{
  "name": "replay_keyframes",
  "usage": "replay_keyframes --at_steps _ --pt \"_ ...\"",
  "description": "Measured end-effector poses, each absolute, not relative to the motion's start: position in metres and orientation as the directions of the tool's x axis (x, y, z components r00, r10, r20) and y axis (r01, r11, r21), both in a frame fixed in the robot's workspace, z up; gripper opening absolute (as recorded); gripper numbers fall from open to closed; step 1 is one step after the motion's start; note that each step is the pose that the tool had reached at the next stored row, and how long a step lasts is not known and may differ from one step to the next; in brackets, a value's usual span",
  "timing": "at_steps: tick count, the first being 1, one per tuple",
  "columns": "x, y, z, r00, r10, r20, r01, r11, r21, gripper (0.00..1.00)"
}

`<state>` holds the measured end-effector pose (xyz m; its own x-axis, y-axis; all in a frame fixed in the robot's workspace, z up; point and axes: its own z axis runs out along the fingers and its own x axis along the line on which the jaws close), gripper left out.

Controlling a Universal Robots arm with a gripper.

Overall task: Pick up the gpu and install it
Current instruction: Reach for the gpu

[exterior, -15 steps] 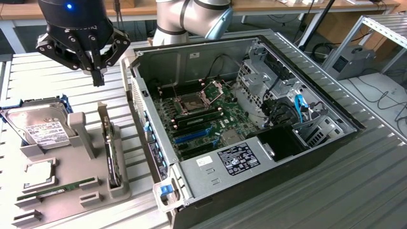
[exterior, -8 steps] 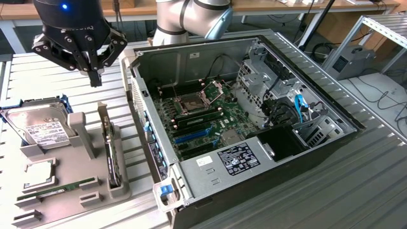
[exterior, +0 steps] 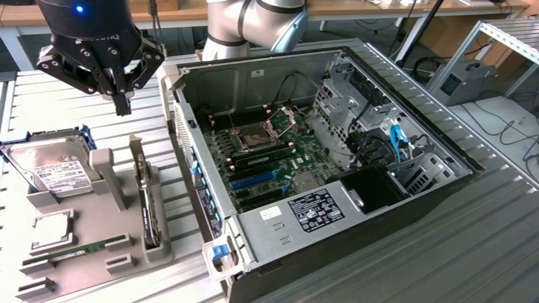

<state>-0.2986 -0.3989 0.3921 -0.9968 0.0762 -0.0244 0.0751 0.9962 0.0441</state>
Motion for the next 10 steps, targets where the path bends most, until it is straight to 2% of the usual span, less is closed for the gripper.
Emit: replay_keyframes --at_steps 10 --pt "-0.2986 -0.4042 0.3918 -0.997 0.076 -0.025 0.075 0.996 0.043 0.11"
